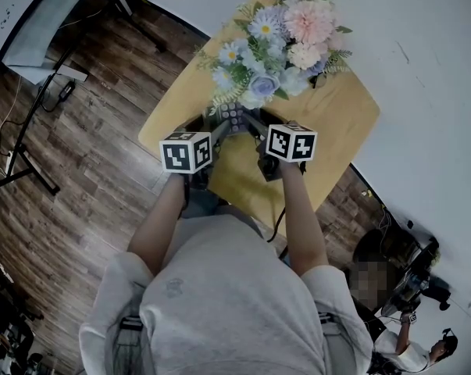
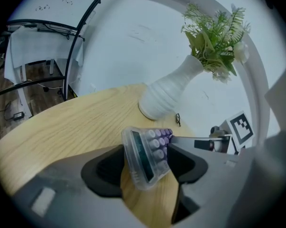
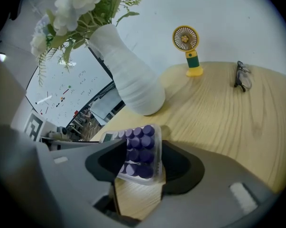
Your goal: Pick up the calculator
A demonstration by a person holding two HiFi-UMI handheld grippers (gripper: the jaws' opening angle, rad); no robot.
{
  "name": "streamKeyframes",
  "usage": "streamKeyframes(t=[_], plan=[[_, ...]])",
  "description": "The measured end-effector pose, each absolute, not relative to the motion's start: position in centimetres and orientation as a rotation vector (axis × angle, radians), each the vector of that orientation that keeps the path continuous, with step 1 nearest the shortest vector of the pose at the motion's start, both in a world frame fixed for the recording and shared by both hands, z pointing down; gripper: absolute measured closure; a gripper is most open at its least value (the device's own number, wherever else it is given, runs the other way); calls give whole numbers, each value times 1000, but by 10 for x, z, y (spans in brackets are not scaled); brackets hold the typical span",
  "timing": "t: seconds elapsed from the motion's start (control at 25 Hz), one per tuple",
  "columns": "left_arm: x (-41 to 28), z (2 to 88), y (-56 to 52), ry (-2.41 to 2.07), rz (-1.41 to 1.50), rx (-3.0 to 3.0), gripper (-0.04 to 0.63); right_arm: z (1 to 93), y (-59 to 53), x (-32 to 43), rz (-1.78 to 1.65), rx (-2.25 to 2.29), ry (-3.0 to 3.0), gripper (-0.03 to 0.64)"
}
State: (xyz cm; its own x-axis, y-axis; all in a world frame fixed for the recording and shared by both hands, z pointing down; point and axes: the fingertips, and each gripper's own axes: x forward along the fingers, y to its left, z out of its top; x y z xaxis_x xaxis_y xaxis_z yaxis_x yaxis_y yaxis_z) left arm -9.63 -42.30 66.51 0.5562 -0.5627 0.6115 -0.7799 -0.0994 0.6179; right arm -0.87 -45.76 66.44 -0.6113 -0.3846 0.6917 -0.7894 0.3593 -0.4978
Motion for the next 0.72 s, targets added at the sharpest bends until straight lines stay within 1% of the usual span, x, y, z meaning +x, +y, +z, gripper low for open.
streamKeyframes(t=[0.44, 0.72], plan=[[-108, 637, -426, -1224, 349, 1909, 313, 621, -458, -19, 938, 1131, -2291, 390], [-110, 610, -417, -1302, 294, 1947, 328, 596, -443, -16, 912, 1178, -2356, 394]])
